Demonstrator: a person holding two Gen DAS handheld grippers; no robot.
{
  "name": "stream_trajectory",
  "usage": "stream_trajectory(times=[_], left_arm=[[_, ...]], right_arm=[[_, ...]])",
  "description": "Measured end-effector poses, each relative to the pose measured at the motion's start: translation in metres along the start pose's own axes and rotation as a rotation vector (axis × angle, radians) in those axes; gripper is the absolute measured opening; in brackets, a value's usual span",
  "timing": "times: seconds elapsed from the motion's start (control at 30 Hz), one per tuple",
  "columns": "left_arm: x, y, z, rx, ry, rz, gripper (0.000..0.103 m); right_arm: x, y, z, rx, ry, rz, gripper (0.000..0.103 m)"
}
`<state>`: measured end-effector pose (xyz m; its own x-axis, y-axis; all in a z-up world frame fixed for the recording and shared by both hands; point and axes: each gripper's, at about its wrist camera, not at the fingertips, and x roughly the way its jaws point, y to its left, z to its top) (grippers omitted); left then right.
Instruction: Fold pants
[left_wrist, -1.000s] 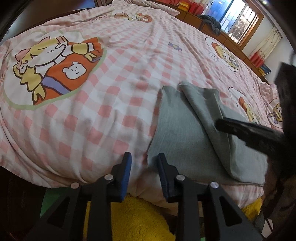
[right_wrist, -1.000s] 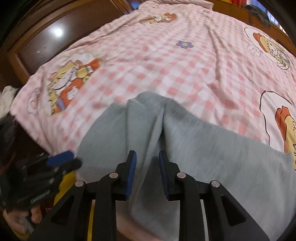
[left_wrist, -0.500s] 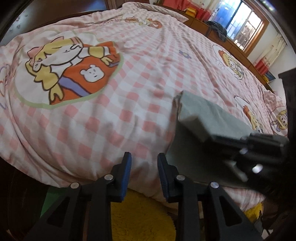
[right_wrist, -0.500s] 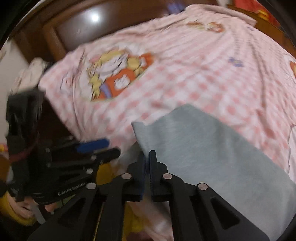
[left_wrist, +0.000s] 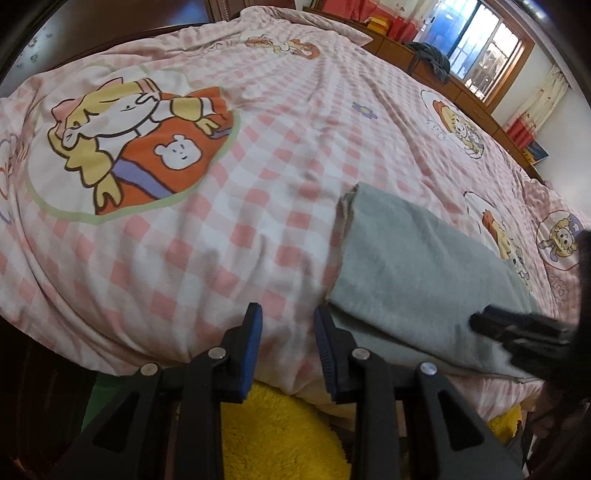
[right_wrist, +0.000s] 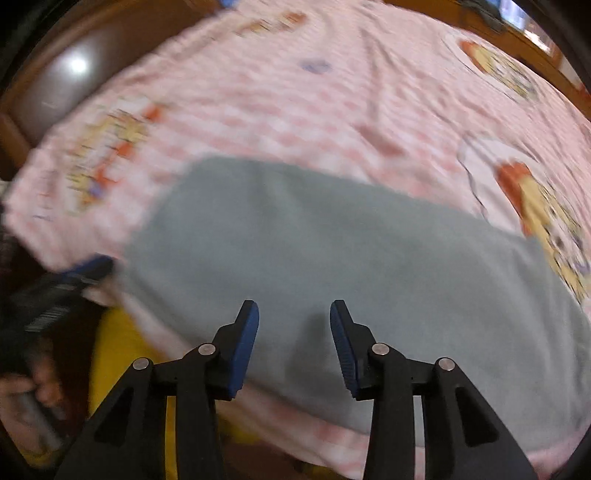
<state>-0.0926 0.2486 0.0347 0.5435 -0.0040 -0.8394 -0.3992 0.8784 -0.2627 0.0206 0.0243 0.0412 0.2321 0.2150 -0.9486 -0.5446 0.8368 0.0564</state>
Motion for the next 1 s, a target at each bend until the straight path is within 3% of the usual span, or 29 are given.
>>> stream_trajectory(times=[0.03, 0.17, 0.23, 0.33, 0.37, 0.4, 0.47, 0.53, 0.7, 0.8, 1.0], left_arm=[[0.000, -0.001, -0.001, 0.005, 0.003, 0.001, 0.030], [0.002, -0.004, -0.003, 0.014, 0.013, 0.007, 0.030], [0.002, -0.004, -0.003, 0.011, 0.013, 0.006, 0.030], [0.001, -0.004, -0.003, 0.014, 0.007, 0.005, 0.030], [0.000, -0.003, -0.003, 0.013, 0.004, 0.007, 0.030], [-0.001, -0.002, -0.004, 0.010, 0.002, 0.009, 0.030], [-0.004, 0.002, -0.004, 0.002, -0.002, 0.014, 0.030], [-0.007, 0.007, -0.005, -0.004, -0.005, 0.032, 0.030], [-0.012, 0.021, -0.009, -0.008, 0.010, 0.065, 0.033], [-0.014, 0.027, -0.011, -0.020, 0.010, 0.076, 0.039], [-0.009, 0.031, -0.018, -0.026, 0.038, 0.078, 0.039]], right_arm=[[0.011, -0.002, 0.000, -0.002, 0.046, -0.010, 0.041], [0.015, 0.001, -0.001, -0.058, 0.016, -0.001, 0.047], [0.015, -0.007, -0.001, -0.010, 0.008, 0.053, 0.050], [0.017, -0.021, -0.001, 0.065, -0.007, 0.191, 0.073], [0.018, -0.021, 0.002, 0.064, 0.000, 0.215, 0.080], [0.019, -0.017, 0.005, 0.051, 0.009, 0.207, 0.081], [0.016, -0.002, 0.008, -0.001, 0.016, 0.128, 0.081], [0.008, 0.020, 0.008, -0.076, -0.032, 0.054, 0.078], [-0.008, 0.075, 0.013, -0.227, -0.102, 0.121, 0.077], [-0.009, 0.098, 0.012, -0.298, -0.120, 0.176, 0.063], [0.011, 0.131, 0.017, -0.400, -0.119, 0.135, 0.049]])
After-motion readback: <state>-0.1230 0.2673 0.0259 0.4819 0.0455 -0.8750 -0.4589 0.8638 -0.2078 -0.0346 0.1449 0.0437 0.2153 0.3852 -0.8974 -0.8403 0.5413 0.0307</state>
